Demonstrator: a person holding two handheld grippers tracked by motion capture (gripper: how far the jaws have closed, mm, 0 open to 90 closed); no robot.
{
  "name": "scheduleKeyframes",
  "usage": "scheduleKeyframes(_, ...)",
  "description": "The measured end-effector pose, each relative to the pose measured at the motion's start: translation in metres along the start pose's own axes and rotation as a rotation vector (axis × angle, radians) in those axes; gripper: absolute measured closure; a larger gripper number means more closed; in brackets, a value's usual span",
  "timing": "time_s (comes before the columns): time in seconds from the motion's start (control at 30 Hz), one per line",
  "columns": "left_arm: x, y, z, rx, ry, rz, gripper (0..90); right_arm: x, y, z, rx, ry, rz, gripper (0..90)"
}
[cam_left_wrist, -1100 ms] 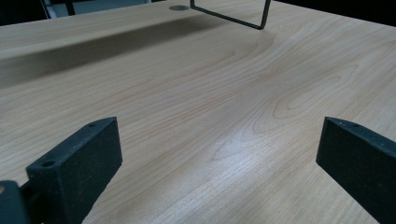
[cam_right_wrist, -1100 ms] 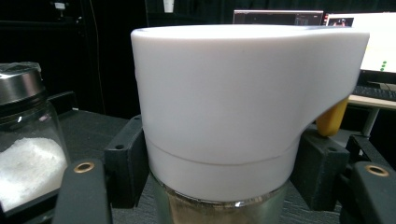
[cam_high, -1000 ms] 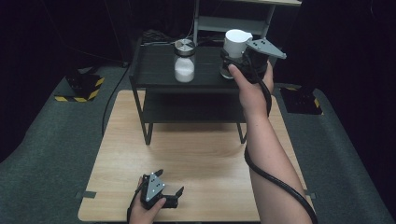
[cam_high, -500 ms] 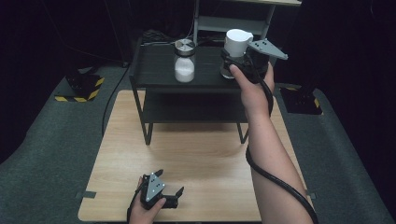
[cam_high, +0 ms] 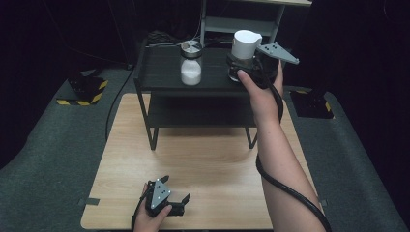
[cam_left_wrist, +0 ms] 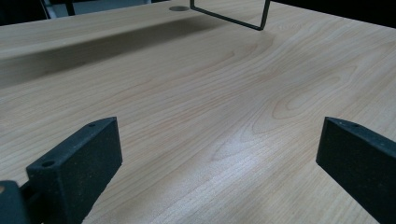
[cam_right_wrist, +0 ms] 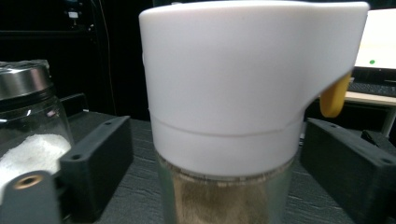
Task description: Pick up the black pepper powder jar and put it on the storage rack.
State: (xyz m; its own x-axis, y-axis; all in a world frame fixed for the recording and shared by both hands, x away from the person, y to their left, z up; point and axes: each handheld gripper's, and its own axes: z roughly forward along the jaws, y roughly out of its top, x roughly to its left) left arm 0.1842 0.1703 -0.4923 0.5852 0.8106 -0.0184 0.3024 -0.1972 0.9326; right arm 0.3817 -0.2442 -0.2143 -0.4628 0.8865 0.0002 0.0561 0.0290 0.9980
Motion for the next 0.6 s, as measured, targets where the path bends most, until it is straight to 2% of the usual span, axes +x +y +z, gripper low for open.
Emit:
scheduleKeyframes(0.1,-0.001,0.0,0.0,-0.001,0.0,0.003,0.3,0.001,-0.005,-0.003,-0.011,-0.003,-0.004,0.2)
scheduleKeyframes(0.3,-0.001,0.0,0.0,0.002,-0.001,0.006,0.4,-0.003,-0.014,-0.01,-0.037,0.006,0.009,0.1)
scheduleKeyframes(0.6,-0.002,0.001,0.0,0.003,-0.001,0.009,0.4,-0.008,-0.027,-0.025,-0.062,0.035,0.002,0.1)
